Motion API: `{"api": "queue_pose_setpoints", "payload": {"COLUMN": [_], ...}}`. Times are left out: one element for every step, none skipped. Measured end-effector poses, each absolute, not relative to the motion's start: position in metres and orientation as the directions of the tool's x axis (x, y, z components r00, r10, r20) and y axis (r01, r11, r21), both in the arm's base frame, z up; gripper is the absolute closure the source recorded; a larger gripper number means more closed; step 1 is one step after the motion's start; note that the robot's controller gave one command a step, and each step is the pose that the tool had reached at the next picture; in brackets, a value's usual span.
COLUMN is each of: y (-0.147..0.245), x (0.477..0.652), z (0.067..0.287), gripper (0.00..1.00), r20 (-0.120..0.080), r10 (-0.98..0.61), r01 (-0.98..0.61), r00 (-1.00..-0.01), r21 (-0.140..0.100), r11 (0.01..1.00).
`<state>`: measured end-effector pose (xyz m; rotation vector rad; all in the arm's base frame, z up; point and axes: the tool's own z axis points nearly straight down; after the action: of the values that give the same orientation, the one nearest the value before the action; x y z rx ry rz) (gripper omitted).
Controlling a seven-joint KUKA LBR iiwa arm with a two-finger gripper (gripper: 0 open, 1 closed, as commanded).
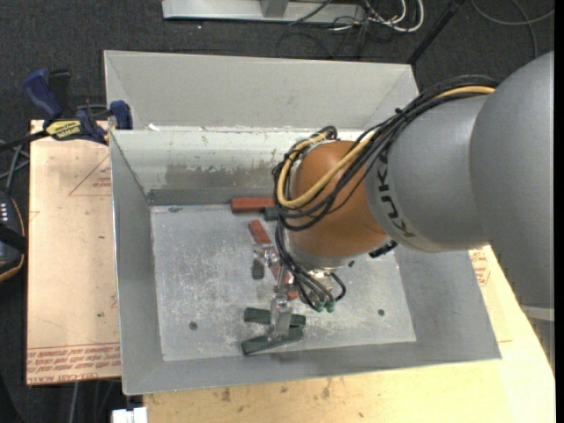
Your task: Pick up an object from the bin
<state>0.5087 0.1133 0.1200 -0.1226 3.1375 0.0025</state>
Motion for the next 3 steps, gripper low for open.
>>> {"api": "queue_pose_setpoints", "payload": {"y": [0.1142,0.1122,0.1121], "x": [0.4890,0.4963,0.4962], "z": [0.0737,0.0698,0.0698], "gripper": [0.00,1.00,1.00], "r20": [-0.008,-0.001,-0.001], "r10": [-0.215,-0.081,-0.081], "r01": [-0.215,-0.081,-0.081], "r00": [-0.977,-0.997,-0.997], "r21": [0.001,0.002,0.002], "r11": [0.977,0.997,0.997]}}
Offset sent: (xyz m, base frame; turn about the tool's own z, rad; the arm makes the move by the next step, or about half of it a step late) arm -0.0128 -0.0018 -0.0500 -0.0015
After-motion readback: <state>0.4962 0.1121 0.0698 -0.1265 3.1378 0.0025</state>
